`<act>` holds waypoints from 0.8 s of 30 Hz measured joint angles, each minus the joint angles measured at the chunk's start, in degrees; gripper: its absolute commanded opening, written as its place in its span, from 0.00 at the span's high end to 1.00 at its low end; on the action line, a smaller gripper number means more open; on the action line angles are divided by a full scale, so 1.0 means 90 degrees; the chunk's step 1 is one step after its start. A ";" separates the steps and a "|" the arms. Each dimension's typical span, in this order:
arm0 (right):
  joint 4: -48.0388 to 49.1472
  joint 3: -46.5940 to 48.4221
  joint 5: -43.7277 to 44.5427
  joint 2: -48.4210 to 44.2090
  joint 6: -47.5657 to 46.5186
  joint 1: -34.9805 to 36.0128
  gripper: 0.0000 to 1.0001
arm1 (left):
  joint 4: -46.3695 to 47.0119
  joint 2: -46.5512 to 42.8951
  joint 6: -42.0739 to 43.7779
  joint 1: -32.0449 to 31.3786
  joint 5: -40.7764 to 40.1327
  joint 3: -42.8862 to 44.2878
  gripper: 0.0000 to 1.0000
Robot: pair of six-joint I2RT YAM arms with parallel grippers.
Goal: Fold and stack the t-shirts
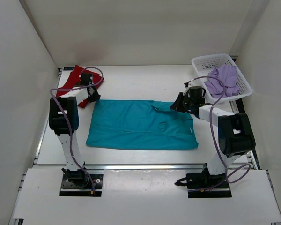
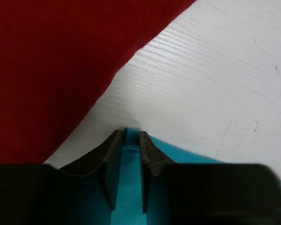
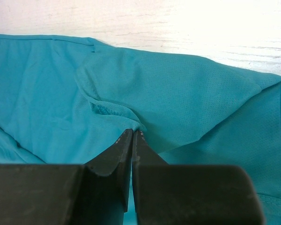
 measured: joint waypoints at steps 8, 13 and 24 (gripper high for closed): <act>0.0070 -0.0087 -0.0046 -0.0192 0.0039 -0.0046 1.00 | 0.0015 0.0039 -0.0046 -0.0049 -0.0012 0.0036 1.00; 0.0090 -0.0257 -0.0044 -0.0491 0.0146 -0.0163 1.00 | 0.0255 -0.0044 -0.0102 -0.0056 -0.0015 -0.0138 1.00; -0.0056 -0.1226 0.0092 -0.2050 0.0493 -0.0384 1.00 | 0.0522 -0.1348 -0.0284 -0.0090 -0.0012 -0.1020 1.00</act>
